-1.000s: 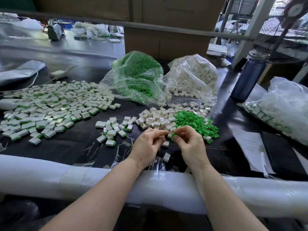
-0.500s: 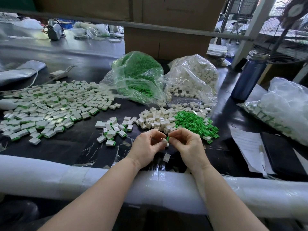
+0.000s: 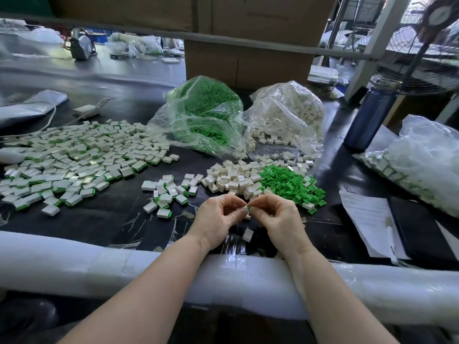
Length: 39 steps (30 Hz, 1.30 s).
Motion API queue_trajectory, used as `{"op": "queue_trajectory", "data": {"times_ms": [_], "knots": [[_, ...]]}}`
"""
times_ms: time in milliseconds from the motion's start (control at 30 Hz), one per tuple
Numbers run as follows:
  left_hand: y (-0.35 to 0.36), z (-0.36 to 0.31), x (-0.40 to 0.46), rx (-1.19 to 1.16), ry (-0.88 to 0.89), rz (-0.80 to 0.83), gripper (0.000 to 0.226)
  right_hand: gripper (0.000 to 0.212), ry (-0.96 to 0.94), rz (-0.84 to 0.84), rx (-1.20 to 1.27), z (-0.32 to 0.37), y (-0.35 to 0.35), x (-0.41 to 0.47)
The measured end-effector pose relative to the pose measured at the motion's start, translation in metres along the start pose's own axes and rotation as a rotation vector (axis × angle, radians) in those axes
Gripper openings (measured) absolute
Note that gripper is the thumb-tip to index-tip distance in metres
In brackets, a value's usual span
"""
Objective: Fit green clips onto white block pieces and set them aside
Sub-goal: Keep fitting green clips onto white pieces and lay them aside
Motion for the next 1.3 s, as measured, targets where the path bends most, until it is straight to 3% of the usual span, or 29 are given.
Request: {"op": "queue_trajectory", "data": {"times_ms": [500,1300], "knots": [[0.004,-0.002,-0.001,-0.050,-0.015,0.018,0.017,0.024,0.023,0.003,-0.016,-0.002,-0.001,0.000],[0.001,-0.025,-0.008,0.163,0.140,0.058,0.014,0.025,0.107,0.101,0.062,-0.008,0.005,-0.001]]}}
Point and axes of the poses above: each hand's wrist, its own x-axis towards the middle knuckle, its own y-axis out of the palm, z = x × y, the point moved 10 cm from there along x, towards the middle knuckle, and after that the axes turned 15 degrees about x, right-handed, at the moved point
